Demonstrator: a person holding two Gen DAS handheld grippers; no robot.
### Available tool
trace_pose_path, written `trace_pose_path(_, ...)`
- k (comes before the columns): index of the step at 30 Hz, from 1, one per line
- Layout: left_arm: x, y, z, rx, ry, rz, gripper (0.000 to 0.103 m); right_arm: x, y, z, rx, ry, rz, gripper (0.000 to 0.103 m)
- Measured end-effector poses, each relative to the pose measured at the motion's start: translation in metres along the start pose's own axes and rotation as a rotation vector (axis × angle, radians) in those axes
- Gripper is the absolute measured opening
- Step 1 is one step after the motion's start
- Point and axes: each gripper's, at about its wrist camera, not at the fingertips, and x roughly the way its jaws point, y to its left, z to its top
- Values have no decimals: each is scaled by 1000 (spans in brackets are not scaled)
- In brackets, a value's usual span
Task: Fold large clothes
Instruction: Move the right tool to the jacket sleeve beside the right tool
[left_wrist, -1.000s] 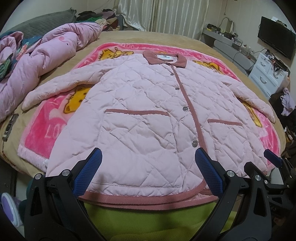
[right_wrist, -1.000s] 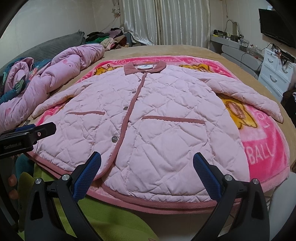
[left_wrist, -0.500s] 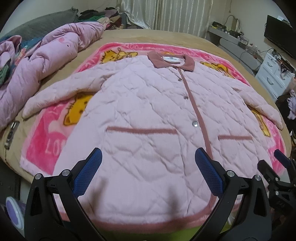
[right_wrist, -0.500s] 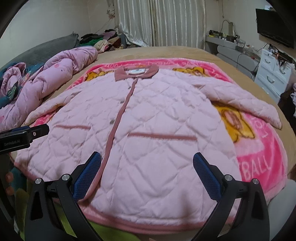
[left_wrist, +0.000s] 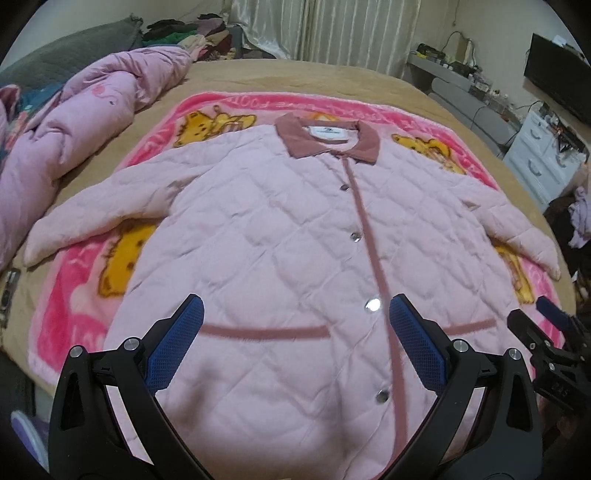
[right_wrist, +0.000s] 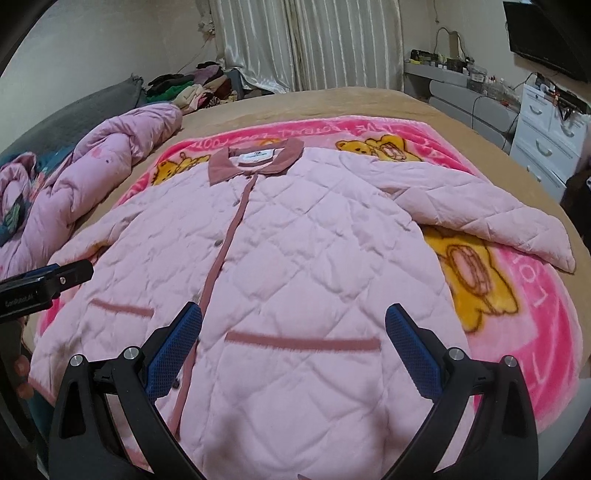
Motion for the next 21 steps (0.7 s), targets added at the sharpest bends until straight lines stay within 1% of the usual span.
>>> trace_pose_path(2,6,-2,7,-8,1,-13,94,5,-6,7,10,1,-6,99)
trace_pose_path(5,15,-6,19,-12,3,-12,94,14,-16,18,28,-2,-17,99)
trace_pose_path(11,32,-13,40,-15,14,3,94,32,-47,39,105,-3,-33,99)
trace_pose_path(15,42,-20,53,-20,13,-2,94,39,-67,50,126,-29,-76,99)
trace_pose_path(17,50,-27,61,-12,18,7,94,44,-83,55,162,-29,-81,99)
trace_pose_path(21,66,-37,72,-2,34,7,94,52,-117,63,220,-39,-136,99)
